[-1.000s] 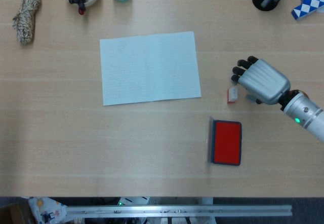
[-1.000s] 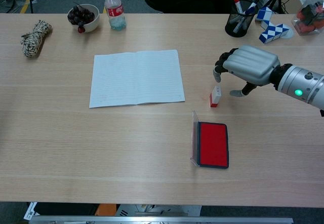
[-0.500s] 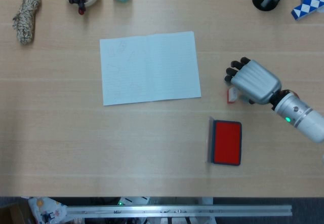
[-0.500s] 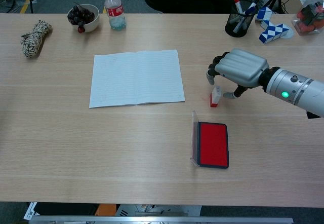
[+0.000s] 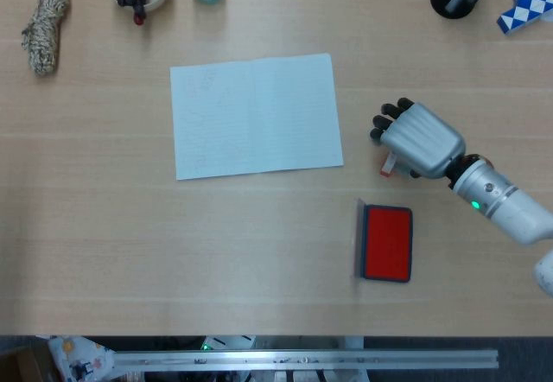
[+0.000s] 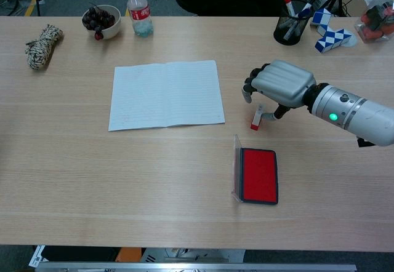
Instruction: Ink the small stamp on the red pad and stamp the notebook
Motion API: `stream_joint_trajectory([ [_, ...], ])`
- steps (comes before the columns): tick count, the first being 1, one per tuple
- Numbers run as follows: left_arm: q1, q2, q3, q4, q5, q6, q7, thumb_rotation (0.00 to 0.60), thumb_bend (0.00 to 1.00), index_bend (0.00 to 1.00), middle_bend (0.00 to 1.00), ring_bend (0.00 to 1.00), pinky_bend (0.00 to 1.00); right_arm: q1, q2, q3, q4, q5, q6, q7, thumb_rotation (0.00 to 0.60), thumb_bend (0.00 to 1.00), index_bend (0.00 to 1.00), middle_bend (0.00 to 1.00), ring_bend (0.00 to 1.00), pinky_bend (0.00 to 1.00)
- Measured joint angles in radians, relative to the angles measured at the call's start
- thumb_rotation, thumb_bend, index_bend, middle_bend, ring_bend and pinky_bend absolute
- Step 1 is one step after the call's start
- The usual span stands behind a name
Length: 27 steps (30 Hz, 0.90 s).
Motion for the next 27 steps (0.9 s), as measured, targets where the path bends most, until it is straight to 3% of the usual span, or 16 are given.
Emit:
stream_joint_trajectory([
  [27,0.005,0.002,0.004,0.004,0.0,-0.005,-0.008,0.6,0.19,0.18,0.13,0.21,0.17,0.01,0.01,-0.029,-0.01,0.029,-0.018,-0.016,0.6,0.24,0.5,0.39,0.26,0.33],
])
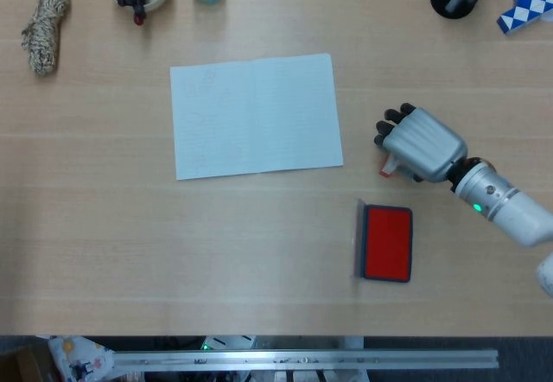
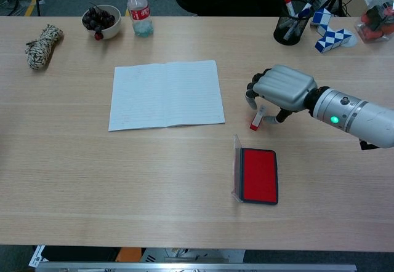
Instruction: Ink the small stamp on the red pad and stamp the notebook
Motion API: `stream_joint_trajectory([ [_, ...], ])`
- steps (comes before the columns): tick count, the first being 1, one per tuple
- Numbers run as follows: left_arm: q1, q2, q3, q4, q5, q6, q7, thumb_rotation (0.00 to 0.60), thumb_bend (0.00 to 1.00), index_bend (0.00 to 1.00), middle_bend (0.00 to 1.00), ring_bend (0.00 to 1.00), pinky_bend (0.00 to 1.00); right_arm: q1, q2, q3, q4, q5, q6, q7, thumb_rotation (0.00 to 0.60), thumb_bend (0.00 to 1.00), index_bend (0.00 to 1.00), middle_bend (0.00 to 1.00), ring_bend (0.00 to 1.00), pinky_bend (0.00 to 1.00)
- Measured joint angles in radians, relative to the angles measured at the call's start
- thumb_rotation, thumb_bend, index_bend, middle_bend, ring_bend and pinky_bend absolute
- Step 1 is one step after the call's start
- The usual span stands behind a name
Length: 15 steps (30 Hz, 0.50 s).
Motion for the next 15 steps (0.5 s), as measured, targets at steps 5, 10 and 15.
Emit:
stream_joint_trajectory([
  [5,0.0,-0.001,-0.001,0.003,-0.001,-0.001,-0.002,0.6,0.19,0.18,0.13,0.21,0.17,0.003,-0.004,-0.007,0.005,0.0,-0.006,-0.002,0.6,0.25,0.52,0.39,0.26,0.33],
  [10,-0.001,-0.002,-0.001,0.006,-0.003,-0.005,-0.001,0.6,0.19,0.17,0.13,0.21,0.17,0.004,-0.008,-0.011,0.012,0.004,-0.01,-0.002,0.6,0.26,0.52,0.39,0.27,0.33],
  [15,-0.002,-0.003,-0.003,0.005,-0.005,-0.006,0.0,0.6,0.19,0.17,0.13,0.21,0.17,0.006,-0.009,-0.008,0.014,0.007,-0.006,0.003,0.6,0.29,0.53,0.39,0.27,0.33],
])
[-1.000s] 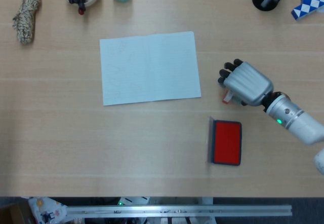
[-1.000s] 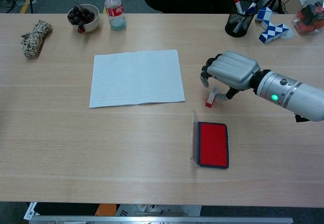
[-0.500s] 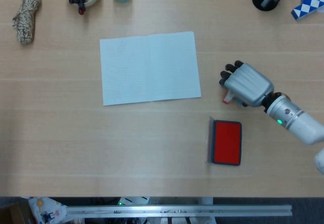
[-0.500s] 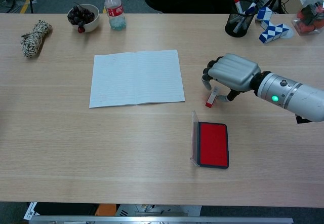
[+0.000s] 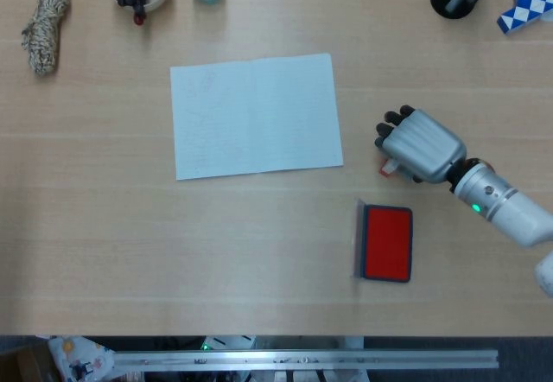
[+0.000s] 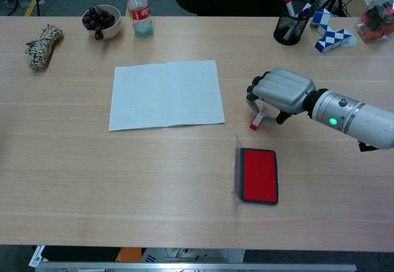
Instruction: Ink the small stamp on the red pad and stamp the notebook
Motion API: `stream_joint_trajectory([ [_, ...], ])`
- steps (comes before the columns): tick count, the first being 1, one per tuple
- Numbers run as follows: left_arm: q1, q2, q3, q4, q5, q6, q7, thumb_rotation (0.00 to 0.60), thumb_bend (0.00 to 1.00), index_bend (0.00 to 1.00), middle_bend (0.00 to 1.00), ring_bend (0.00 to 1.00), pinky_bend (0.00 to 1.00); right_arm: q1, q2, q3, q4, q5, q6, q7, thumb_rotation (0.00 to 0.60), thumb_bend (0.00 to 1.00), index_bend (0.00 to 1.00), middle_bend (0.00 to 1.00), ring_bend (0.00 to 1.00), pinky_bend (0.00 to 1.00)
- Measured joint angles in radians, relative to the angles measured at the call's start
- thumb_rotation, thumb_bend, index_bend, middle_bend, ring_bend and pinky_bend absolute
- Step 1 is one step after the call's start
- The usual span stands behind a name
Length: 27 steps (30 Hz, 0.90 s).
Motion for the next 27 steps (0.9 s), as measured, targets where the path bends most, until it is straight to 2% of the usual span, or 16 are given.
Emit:
stream_joint_trajectory([
  [15,0.001,0.002,-0.001,-0.003,-0.004,-0.001,0.001,0.6,0.19,0.17,0.13,0.21,0.17,0.005,0.002,0.001,-0.004,0.011,-0.004,0.013,0.6,0.3,0.62,0.43,0.29,0.33],
  [21,0.003,0.008,-0.002,-0.013,-0.005,0.003,0.003,0.6,0.19,0.17,0.13,0.21,0.17,0.003,0.064,-0.005,-0.095,0.003,0.004,0.043,0.6,0.3,0.63,0.44,0.3,0.33],
  [27,0.002,0.009,0.001,-0.023,0.003,0.003,0.015,0.6,0.19,0.17,0.13,0.21,0.17,-0.001,0.194,-0.022,-0.26,-0.005,0.006,0.08,0.6,0.3,0.63,0.45,0.31,0.33],
])
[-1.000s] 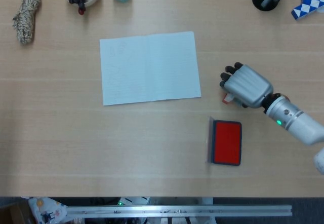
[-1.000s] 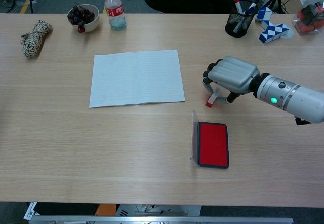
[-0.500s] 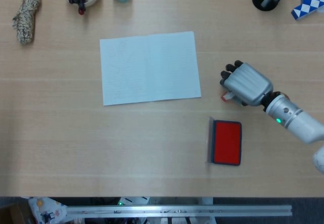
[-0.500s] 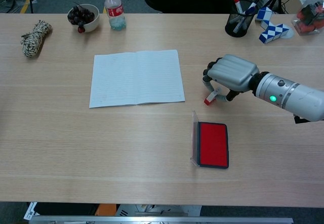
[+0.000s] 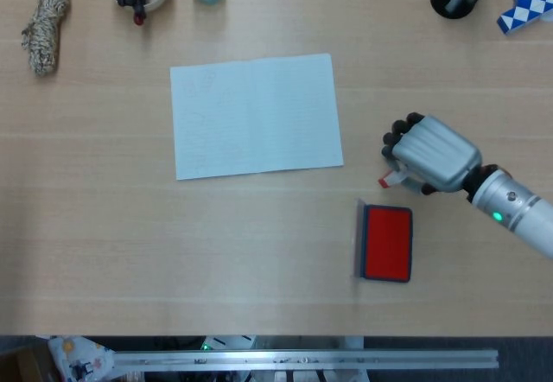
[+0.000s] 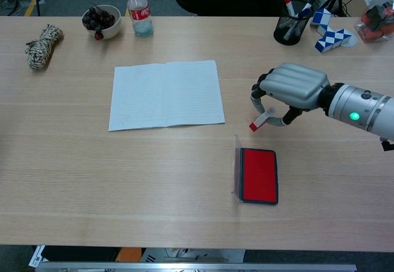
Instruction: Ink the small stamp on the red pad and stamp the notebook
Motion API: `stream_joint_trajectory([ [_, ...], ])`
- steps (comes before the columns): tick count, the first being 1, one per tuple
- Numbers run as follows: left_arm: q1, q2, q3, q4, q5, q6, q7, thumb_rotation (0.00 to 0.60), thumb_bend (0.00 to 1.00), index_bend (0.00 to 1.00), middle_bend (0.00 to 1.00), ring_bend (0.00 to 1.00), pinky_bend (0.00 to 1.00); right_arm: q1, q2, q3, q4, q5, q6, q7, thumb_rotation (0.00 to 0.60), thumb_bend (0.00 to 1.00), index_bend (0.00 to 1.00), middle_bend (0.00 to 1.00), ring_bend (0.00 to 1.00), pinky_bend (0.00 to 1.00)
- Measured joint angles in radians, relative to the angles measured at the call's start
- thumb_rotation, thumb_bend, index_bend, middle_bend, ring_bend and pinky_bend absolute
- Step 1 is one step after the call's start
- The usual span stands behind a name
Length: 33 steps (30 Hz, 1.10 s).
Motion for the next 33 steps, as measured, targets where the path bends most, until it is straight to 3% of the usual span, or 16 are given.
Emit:
stream_joint_trajectory([
  [4,-0.002,0.0,0.003,-0.012,0.008,-0.001,0.01,0.6,0.19,0.17,0.13,0.21,0.17,-0.006,0.081,-0.023,-0.101,-0.019,0.003,0.009,0.6,0.3,0.65,0.49,0.35,0.36],
  [10,0.001,0.003,0.008,-0.02,0.015,0.004,0.01,0.6,0.19,0.17,0.13,0.21,0.17,-0.004,0.125,-0.057,-0.18,-0.031,-0.038,-0.006,0.6,0.31,0.67,0.52,0.4,0.39],
  [21,0.009,0.004,0.012,-0.012,0.014,0.008,-0.003,0.6,0.19,0.17,0.13,0.21,0.17,0.027,0.119,-0.051,-0.221,0.018,-0.127,-0.096,0.6,0.31,0.7,0.55,0.43,0.4],
  [33,0.011,-0.003,0.014,0.006,0.008,0.002,-0.02,0.6,0.19,0.17,0.13,0.21,0.17,0.068,0.091,-0.036,-0.243,0.118,-0.206,-0.278,0.6,0.32,0.71,0.56,0.43,0.4],
])
